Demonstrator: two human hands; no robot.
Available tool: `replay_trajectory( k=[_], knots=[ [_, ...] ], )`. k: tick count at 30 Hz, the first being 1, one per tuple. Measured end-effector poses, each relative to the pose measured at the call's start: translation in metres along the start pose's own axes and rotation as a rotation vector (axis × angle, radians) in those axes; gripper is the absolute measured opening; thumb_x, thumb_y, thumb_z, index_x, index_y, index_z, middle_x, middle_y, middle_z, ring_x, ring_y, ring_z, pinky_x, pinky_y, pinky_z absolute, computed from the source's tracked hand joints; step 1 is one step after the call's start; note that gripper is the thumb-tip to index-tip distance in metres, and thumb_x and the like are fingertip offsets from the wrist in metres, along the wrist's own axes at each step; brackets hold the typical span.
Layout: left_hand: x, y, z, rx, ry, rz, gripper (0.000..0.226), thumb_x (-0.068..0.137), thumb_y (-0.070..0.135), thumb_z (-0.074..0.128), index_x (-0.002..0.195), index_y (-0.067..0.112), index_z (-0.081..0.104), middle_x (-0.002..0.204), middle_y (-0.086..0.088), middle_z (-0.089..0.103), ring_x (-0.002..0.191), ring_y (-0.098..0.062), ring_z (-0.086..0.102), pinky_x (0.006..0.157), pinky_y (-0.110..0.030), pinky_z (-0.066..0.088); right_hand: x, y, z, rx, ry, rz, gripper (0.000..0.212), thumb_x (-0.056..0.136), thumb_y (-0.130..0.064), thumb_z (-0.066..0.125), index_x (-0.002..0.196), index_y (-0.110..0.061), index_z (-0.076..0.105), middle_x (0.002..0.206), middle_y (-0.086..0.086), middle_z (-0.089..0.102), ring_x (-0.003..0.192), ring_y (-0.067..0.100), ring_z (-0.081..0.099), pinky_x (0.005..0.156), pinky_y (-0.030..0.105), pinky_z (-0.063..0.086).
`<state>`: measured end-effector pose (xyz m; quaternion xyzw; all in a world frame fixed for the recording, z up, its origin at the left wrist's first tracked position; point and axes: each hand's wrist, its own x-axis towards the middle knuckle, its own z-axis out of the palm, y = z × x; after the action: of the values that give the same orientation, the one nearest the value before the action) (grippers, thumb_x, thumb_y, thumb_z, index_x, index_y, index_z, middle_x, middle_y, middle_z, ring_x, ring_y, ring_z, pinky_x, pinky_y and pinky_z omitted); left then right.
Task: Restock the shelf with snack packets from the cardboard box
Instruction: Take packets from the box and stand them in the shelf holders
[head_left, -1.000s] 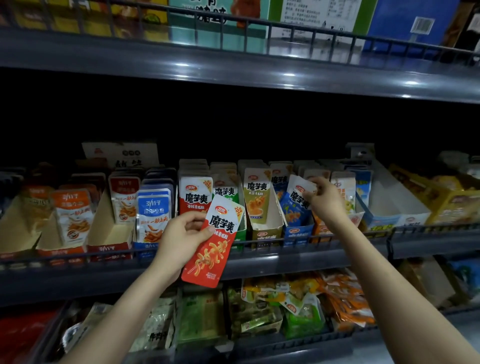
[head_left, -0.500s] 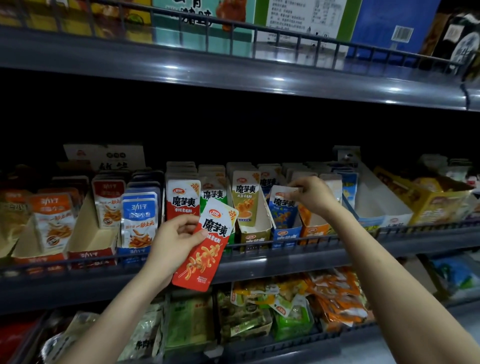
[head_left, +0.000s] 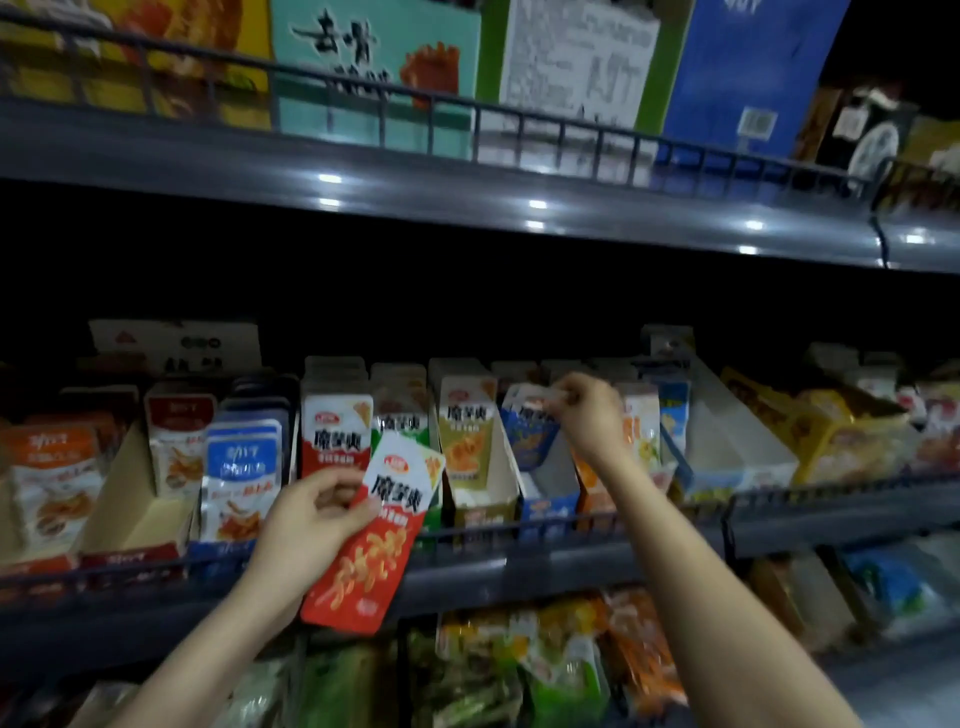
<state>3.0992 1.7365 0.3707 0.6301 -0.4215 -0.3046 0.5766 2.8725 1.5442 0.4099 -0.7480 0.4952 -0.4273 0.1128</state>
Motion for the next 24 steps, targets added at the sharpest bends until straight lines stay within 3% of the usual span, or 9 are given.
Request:
replay_trajectory(
  k=[4,7,10,12,15,17,24],
  knots=[
    [0.008,-0.001,0.000,0.033,-0.013,-0.021,0.025,0.080,0.011,0.073,0.101,0.019,0.063,0.099,-0.005,0.067,0.083,-0.021,0.069,0.074,-0.037,0.056,0.019,0.001,0.022,-0.102,-0.028,0.031,0.013,0.090,-0.004,0.059,0.094,0.004,0.069,0.094,0.023,0.067,0.093,0.036,0.062,0.064,0.027,0.031],
    [0.011,0.001,0.000,0.031,-0.012,-0.012,0.022,0.080,0.010,0.072,0.099,0.019,0.063,0.097,-0.006,0.068,0.082,-0.023,0.069,0.076,-0.042,0.056,0.021,0.001,0.029,-0.320,0.006,0.004,0.017,0.083,-0.005,0.065,0.070,0.006,0.067,0.074,0.026,0.063,0.078,0.039,0.061,0.060,0.033,0.035],
    [0.011,0.007,0.003,0.027,-0.011,0.016,0.022,0.081,0.008,0.070,0.091,0.026,0.060,0.096,-0.004,0.066,0.083,-0.023,0.068,0.073,-0.039,0.055,0.024,0.005,0.036,-0.459,0.031,-0.006,0.015,0.066,-0.004,0.081,0.063,0.007,0.070,0.068,0.027,0.062,0.068,0.042,0.059,0.056,0.035,0.041],
    [0.012,0.009,0.005,0.017,-0.003,0.030,0.026,0.082,0.008,0.070,0.089,0.029,0.057,0.097,0.000,0.063,0.085,-0.021,0.066,0.072,-0.035,0.053,0.022,0.007,0.040,-0.477,0.077,-0.001,0.018,0.067,-0.007,0.082,0.070,0.006,0.071,0.075,0.027,0.063,0.072,0.042,0.058,0.059,0.036,0.040],
    [0.012,0.010,0.007,0.013,0.000,0.025,0.025,0.082,0.009,0.070,0.090,0.029,0.058,0.098,0.000,0.062,0.086,-0.021,0.065,0.073,-0.036,0.054,0.019,0.007,0.042,-0.375,0.103,0.041,0.025,0.084,-0.014,0.070,0.098,0.006,0.069,0.101,0.030,0.060,0.095,0.044,0.052,0.076,0.043,0.042],
    [0.011,0.012,0.008,0.003,-0.003,0.016,0.025,0.082,0.009,0.070,0.092,0.028,0.058,0.098,0.000,0.062,0.086,-0.021,0.066,0.073,-0.035,0.054,0.018,0.006,0.041,-0.282,0.074,0.071,0.028,0.091,-0.015,0.060,0.111,0.005,0.062,0.112,0.027,0.055,0.106,0.040,0.047,0.085,0.041,0.037],
    [0.004,0.019,0.008,-0.072,0.000,-0.032,0.022,0.083,0.008,0.069,0.093,0.025,0.059,0.103,-0.005,0.063,0.091,-0.025,0.066,0.078,-0.040,0.055,0.007,0.018,0.032,0.181,0.005,0.004,0.026,0.093,-0.004,0.056,0.119,0.000,0.056,0.117,0.019,0.060,0.110,0.033,0.057,0.088,0.038,0.046]
  ],
)
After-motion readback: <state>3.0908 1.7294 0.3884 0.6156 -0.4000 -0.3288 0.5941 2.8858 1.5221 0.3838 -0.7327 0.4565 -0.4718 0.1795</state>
